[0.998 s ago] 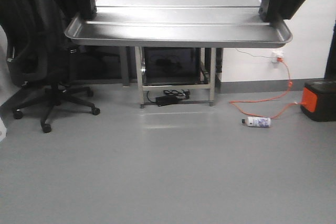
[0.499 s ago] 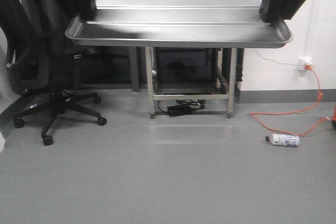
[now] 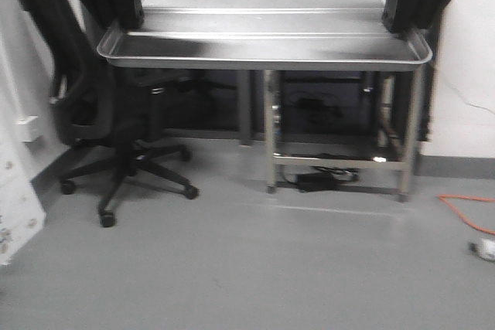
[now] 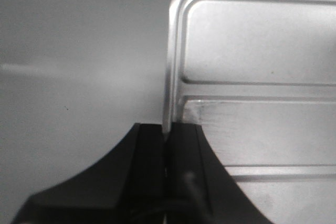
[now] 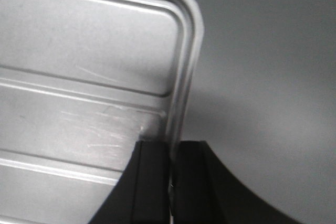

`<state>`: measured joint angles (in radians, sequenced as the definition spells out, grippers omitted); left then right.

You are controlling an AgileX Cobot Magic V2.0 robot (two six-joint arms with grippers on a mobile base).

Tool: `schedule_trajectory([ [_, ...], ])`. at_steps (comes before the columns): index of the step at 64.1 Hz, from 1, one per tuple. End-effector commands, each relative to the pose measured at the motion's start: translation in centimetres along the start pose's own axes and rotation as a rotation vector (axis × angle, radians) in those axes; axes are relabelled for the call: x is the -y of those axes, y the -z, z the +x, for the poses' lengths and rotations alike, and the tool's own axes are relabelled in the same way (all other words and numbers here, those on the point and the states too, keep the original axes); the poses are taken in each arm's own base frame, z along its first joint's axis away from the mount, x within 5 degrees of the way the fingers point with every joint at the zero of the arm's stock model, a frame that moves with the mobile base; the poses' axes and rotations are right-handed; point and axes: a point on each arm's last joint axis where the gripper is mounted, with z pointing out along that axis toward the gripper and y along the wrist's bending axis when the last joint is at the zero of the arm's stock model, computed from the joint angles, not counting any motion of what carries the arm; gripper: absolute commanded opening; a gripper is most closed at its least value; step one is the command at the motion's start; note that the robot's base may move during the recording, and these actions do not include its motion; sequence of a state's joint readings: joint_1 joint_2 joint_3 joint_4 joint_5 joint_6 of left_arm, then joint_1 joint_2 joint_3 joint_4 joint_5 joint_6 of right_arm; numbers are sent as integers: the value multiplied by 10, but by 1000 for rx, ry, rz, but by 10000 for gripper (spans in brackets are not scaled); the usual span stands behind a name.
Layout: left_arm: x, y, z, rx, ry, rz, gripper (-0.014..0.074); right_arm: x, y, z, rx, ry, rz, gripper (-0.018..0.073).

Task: Grab silver tray and place in blue box
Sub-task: 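Drive the base to the blue bin rack holding the tray level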

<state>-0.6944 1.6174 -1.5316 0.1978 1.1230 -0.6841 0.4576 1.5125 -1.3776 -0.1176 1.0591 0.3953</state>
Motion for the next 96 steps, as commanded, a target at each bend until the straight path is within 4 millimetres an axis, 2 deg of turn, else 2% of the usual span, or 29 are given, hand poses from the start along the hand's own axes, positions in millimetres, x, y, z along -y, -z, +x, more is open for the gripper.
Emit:
schedule_trajectory([
  [1,-6,26,-9,104,0,6,-104,7,23,-4,77,35,28,57],
  [96,-6,26,-9,104,0,6,-104,7,23,-4,77,35,28,57],
])
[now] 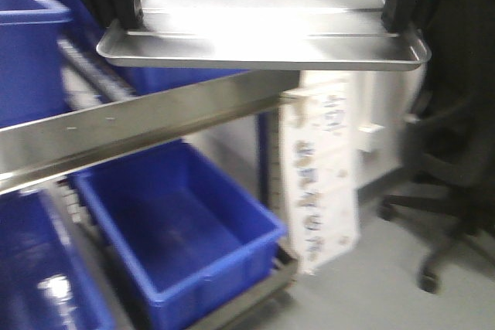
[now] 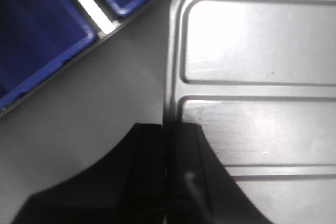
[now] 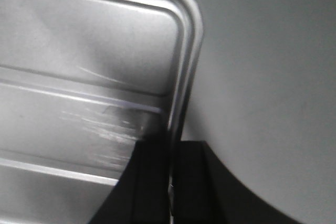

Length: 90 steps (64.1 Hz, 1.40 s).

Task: Grab silver tray and place in blue box
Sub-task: 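Drive the base to the blue bin rack holding the tray level, then position the held silver tray above the open blue bin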

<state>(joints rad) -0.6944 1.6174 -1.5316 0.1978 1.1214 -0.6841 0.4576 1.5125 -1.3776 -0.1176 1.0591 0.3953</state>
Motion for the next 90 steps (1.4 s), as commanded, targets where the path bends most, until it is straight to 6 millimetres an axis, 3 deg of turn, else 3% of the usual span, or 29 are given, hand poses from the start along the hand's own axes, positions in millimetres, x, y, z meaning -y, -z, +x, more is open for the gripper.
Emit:
schedule_trajectory([
  [1,-6,26,-9,103,0,5,-104,7,23,-4,77,35,28,57],
  [90,-6,26,-9,103,0,5,-104,7,23,-4,77,35,28,57],
])
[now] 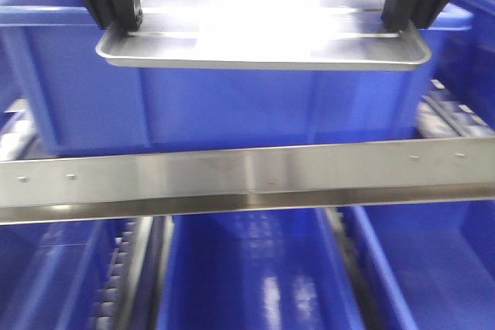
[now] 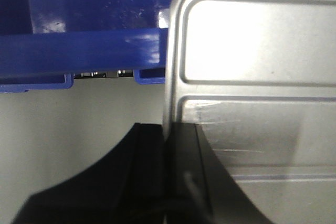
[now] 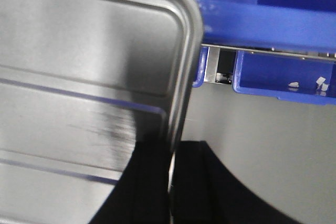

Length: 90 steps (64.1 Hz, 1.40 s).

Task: Grab silver tray and place in blue box
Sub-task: 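Position the held silver tray above the open blue bin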

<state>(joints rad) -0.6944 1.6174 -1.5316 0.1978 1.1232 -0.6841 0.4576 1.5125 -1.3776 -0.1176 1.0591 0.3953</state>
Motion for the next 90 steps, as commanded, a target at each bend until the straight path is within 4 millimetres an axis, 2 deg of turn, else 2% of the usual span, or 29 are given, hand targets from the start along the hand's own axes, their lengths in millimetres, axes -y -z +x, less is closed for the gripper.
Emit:
schedule_trajectory([
  [1,-6,26,-9,105,0,6,-104,7,23,-4,77,35,28,57],
  [90,-6,26,-9,105,0,6,-104,7,23,-4,77,35,28,57],
])
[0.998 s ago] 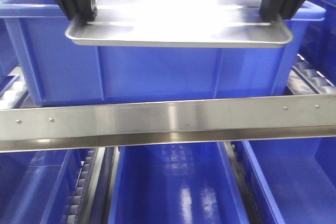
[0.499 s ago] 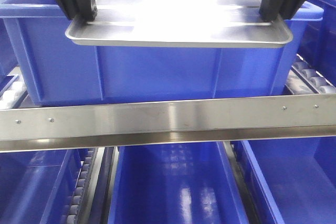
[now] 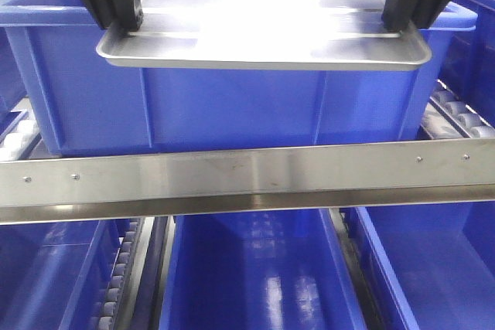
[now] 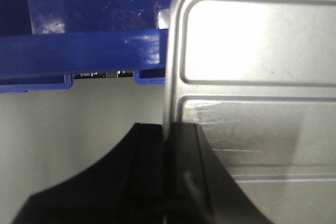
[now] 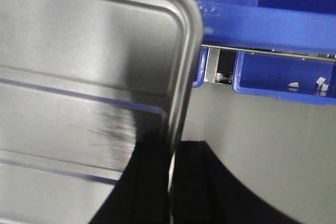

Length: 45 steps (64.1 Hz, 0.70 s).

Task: Grab silver tray and place in blue box
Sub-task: 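Position the held silver tray above the open blue bin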

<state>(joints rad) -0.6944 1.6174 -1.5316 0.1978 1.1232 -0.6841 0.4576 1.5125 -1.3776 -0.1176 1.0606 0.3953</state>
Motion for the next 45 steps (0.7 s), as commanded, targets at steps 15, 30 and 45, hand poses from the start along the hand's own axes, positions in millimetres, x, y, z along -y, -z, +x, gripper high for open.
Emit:
schedule_trajectory([
  [15,-6,26,-9,105,0,6,-104,7,23,-4,79,35,28,57],
  [30,-4,27,-12,134,-1,32,-104,7,23,-5,85,35,25,57],
  [45,-3,29,-13,148,-5,44,-104,7,25,-5,87,37,25,57],
])
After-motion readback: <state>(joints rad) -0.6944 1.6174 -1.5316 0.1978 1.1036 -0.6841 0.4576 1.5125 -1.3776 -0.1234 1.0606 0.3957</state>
